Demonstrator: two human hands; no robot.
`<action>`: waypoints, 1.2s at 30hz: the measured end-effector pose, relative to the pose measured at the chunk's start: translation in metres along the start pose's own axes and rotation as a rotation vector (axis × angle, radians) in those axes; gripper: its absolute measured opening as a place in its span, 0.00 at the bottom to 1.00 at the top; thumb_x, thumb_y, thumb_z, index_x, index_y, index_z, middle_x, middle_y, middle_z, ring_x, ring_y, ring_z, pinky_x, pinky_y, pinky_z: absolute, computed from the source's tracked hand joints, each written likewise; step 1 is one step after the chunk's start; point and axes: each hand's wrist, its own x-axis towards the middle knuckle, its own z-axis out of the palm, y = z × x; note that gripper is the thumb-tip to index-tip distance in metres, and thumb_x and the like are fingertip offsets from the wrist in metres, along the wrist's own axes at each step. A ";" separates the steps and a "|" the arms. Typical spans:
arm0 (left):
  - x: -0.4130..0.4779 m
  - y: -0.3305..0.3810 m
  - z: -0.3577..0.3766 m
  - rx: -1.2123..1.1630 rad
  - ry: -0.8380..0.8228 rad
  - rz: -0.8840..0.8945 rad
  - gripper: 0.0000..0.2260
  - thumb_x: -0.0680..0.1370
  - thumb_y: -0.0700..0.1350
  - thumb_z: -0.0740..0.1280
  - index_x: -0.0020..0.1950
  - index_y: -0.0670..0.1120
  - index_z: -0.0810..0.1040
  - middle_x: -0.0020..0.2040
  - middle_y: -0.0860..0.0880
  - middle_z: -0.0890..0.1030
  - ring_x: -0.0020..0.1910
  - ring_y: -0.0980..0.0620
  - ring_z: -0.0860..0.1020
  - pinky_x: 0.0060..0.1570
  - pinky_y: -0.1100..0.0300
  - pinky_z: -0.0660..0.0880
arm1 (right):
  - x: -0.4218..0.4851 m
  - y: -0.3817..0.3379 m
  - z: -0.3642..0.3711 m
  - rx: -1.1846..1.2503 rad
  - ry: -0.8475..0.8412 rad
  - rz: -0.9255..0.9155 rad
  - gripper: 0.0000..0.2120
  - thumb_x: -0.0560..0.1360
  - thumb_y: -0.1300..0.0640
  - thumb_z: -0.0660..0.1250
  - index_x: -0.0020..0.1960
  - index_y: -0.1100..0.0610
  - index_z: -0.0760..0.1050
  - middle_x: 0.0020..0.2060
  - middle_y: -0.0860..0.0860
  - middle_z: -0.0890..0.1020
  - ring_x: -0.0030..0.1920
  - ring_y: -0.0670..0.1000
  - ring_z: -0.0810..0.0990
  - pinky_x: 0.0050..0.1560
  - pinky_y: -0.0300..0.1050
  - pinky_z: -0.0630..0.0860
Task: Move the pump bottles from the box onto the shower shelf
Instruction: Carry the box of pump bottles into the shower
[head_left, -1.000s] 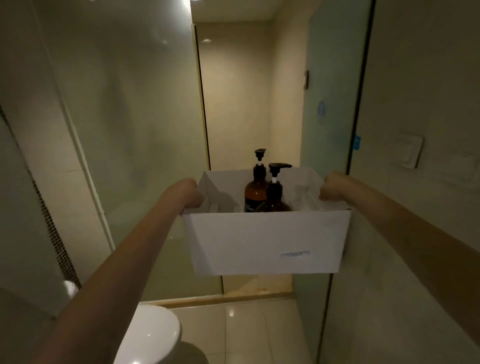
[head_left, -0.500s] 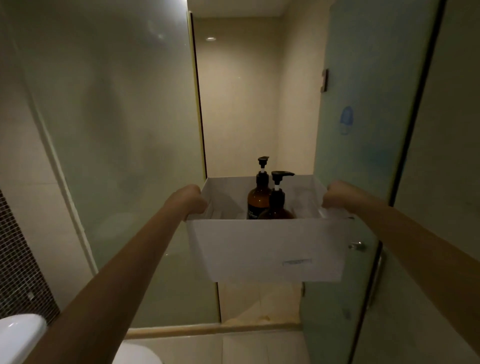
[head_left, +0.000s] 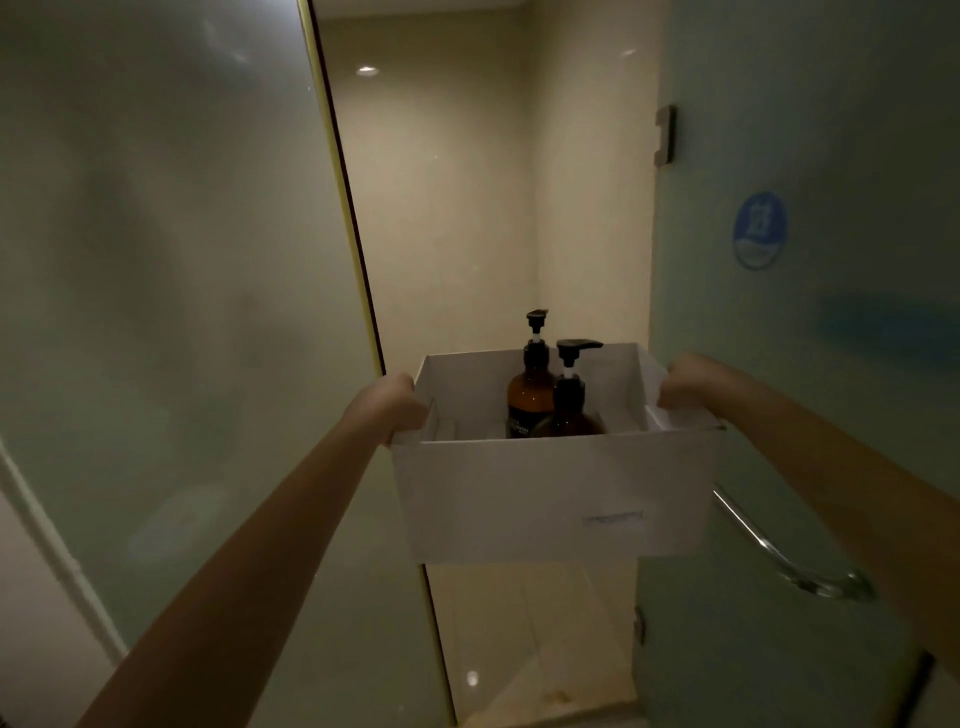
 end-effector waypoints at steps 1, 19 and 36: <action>0.015 0.000 0.001 0.009 0.007 0.001 0.08 0.69 0.37 0.63 0.46 0.37 0.76 0.45 0.38 0.80 0.41 0.42 0.78 0.34 0.59 0.70 | 0.013 -0.003 0.001 0.005 0.005 0.000 0.15 0.72 0.66 0.66 0.57 0.74 0.75 0.50 0.66 0.79 0.50 0.59 0.80 0.37 0.42 0.69; 0.241 0.015 0.047 -0.046 0.063 -0.063 0.09 0.68 0.35 0.65 0.29 0.43 0.69 0.27 0.46 0.71 0.24 0.50 0.69 0.15 0.66 0.60 | 0.264 -0.033 0.023 0.005 -0.013 -0.014 0.14 0.71 0.65 0.67 0.54 0.72 0.75 0.47 0.64 0.78 0.43 0.60 0.78 0.32 0.42 0.70; 0.454 0.023 0.084 0.021 0.079 -0.063 0.08 0.66 0.38 0.65 0.28 0.41 0.69 0.28 0.45 0.72 0.35 0.43 0.75 0.32 0.59 0.67 | 0.476 -0.069 0.048 -0.075 -0.028 0.011 0.13 0.72 0.63 0.66 0.55 0.68 0.76 0.44 0.58 0.75 0.46 0.60 0.78 0.41 0.44 0.70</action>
